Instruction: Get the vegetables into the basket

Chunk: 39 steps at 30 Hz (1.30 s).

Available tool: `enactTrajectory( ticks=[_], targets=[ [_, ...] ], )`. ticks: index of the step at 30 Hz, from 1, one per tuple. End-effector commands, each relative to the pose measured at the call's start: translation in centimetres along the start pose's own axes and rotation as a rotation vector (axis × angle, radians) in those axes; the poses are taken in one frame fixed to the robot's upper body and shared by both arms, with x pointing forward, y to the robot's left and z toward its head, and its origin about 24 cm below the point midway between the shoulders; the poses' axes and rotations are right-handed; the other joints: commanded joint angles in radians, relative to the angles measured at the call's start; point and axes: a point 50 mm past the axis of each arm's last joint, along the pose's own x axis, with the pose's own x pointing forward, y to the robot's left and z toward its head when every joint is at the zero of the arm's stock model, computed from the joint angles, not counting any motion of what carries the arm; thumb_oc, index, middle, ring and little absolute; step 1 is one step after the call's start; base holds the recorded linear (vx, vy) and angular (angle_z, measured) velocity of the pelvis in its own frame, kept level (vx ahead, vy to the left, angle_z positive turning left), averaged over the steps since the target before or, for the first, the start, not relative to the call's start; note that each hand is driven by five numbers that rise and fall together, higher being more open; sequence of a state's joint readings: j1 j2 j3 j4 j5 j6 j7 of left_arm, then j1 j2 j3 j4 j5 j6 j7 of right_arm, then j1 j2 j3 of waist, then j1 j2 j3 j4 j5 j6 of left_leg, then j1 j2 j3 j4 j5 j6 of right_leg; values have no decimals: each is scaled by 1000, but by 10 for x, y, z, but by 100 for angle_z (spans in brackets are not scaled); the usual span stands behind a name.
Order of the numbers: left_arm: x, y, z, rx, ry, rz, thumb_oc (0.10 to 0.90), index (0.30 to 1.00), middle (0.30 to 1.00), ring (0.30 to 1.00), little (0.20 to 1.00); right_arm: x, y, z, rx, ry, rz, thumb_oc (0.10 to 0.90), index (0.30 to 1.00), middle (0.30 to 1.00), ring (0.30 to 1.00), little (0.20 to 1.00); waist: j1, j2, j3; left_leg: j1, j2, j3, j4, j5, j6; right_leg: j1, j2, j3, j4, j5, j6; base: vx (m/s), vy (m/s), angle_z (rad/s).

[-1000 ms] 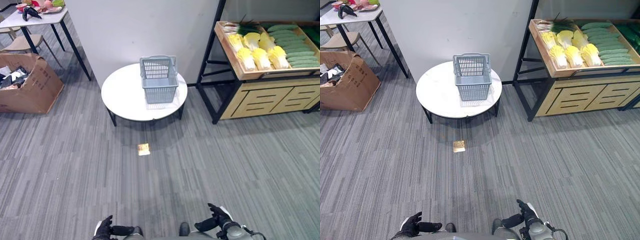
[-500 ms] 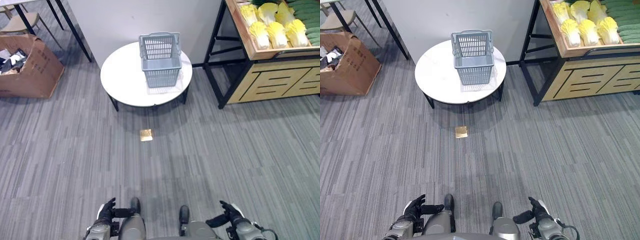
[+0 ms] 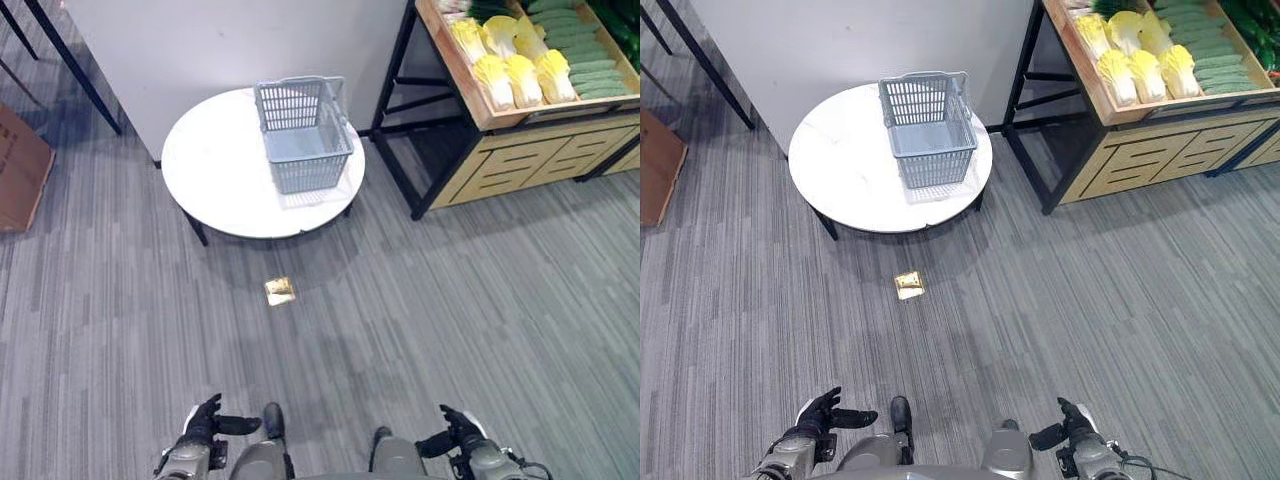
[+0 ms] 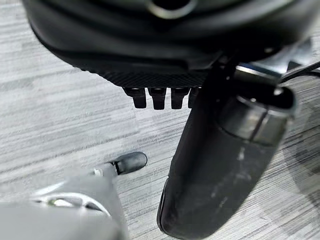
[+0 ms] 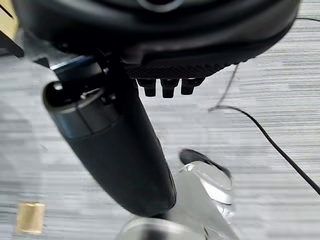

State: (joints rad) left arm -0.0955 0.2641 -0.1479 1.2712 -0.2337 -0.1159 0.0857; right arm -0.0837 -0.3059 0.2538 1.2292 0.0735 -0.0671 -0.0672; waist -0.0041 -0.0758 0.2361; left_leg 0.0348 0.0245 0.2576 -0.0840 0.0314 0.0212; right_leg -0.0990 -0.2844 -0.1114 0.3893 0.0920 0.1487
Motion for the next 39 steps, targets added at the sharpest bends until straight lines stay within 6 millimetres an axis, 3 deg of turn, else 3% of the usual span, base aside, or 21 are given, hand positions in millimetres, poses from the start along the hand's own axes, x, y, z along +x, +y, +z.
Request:
enactTrajectory(
  ticks=[1, 3, 6, 7, 11, 16, 21, 26, 29, 31, 32, 33, 34, 35, 39],
  targets=[
    [-2, 4, -8, 10, 7, 8, 900, 1000, 1000, 1000, 1000, 2, 8, 19, -20, -77, 30, 900, 1000, 1000, 1000, 1000, 7, 22, 24, -36, 34, -34, 115, -96, 6, -12, -23, -61, 27, 110, 35, 134, 126, -2],
    [-2, 4, -9, 7, 8, 5, 900, 1000, 1000, 1000, 1000, 1, 7, 18, -17, -72, 28, 900, 1000, 1000, 1000, 1000, 3, 23, 29, -14, 29, -35, 104, -102, 6, -27, -25, -74, 18, 111, 34, 139, 57, -6],
    [-3, 5, -12, 10, 24, 5, 900, 1000, 1000, 1000, 1000, 2, 6, 17, -3, -64, 25, 900, 1000, 1000, 1000, 1000, -8, 13, 38, 29, 25, -37, 86, -118, -9, -74, -27, -127, -120, 102, 39, 236, -47, -3],
    [-3, 5, -13, 5, 28, 6, 900, 1000, 1000, 1000, 1000, 1, 8, 18, 6, -69, 27, 900, 1000, 1000, 1000, 1000, -22, 4, 43, 51, 27, -52, 84, -131, -23, -95, -19, -126, -236, 117, 56, 321, -148, 8],
    [-3, 3, -15, 4, 34, 6, 900, 1000, 1000, 1000, 1000, 1, 13, 16, -4, -67, 42, 900, 1000, 1000, 1000, 1000, -45, 3, 45, 110, 39, -86, 92, -170, -52, -119, 9, -101, -361, 141, 77, 295, -116, 34],
    [-5, 0, -22, -7, 56, -1, 900, 1000, 1000, 1000, 1000, 0, 12, 13, -26, -61, 48, 900, 1000, 1000, 1000, 1000, -42, 7, 17, 151, 56, -116, 107, -203, -76, -88, 26, -124, -364, 112, 53, 262, -147, 52],
    [-5, -2, -19, -86, 35, 17, 900, 1000, 1000, 1000, 1000, 1, 1, 23, -61, -106, 26, 900, 1000, 1000, 1000, 1000, -38, 35, 2, 117, 118, -168, 186, -147, -128, -76, 72, -174, -316, 41, 5, 160, -197, 19],
    [-2, -11, 1, -100, -35, -14, 900, 1000, 1000, 1000, 1000, 1, -19, 18, -42, -91, -35, 900, 1000, 1000, 1000, 1000, -26, 36, 41, -22, 141, -201, 407, 12, -171, -13, 89, -226, -310, -32, -58, 123, -196, 29],
    [-1, -12, 6, -91, -49, -15, 900, 1000, 1000, 1000, 1000, 1, -21, 14, -24, -74, -50, 900, 1000, 1000, 1000, 1000, -23, 34, 53, -71, 156, -174, 374, 17, -161, 18, 88, -238, -321, -50, -60, 95, -80, 39],
    [-1, -15, 8, -77, -57, -23, 900, 1000, 1000, 1000, 1000, 0, -23, 4, -14, -41, -60, 900, 1000, 1000, 1000, 1000, -16, 37, 54, -113, 158, -148, 266, -15, -149, 51, 86, -250, -340, -66, -47, 202, 17, 40],
    [-1, -14, 6, -75, -47, -16, 900, 1000, 1000, 1000, 1000, -1, -21, 3, -20, -36, -55, 900, 1000, 1000, 1000, 1000, -13, 42, 42, -147, 166, -140, 173, 6, -150, 64, 88, -240, -349, -72, -38, 282, 106, 41],
    [-1, -14, 4, -71, -44, -15, 900, 1000, 1000, 1000, 1000, -1, -21, 2, -24, -33, -56, 900, 1000, 1000, 1000, 1000, -9, 50, 40, -163, 181, -127, 130, 44, -157, 75, 91, -235, -353, -76, -32, 213, 102, 28],
    [-1, -15, 4, -71, -44, -15, 900, 1000, 1000, 1000, 1000, -1, -21, 2, -24, -32, -56, 900, 1000, 1000, 1000, 1000, -8, 50, 40, -159, 181, -125, 125, 46, -158, 75, 91, -234, -353, -77, -32, 240, 146, -4],
    [-2, -16, 0, -62, -33, -17, 900, 1000, 1000, 1000, 1000, -1, -19, 2, -25, -33, -54, 900, 1000, 1000, 1000, 1000, 4, 59, 37, -191, 196, -121, 77, 102, -168, 104, 98, -209, -361, -87, -26, 177, 102, -25],
    [-4, -16, -10, -52, -4, -20, 900, 1000, 1000, 1000, 1000, -1, -13, 0, -30, -30, -37, 900, 1000, 1000, 1000, 1000, 10, 60, 22, -153, 186, -117, 58, 84, -161, 128, 97, -171, -355, -96, -15, 240, 186, -61]
  ],
)
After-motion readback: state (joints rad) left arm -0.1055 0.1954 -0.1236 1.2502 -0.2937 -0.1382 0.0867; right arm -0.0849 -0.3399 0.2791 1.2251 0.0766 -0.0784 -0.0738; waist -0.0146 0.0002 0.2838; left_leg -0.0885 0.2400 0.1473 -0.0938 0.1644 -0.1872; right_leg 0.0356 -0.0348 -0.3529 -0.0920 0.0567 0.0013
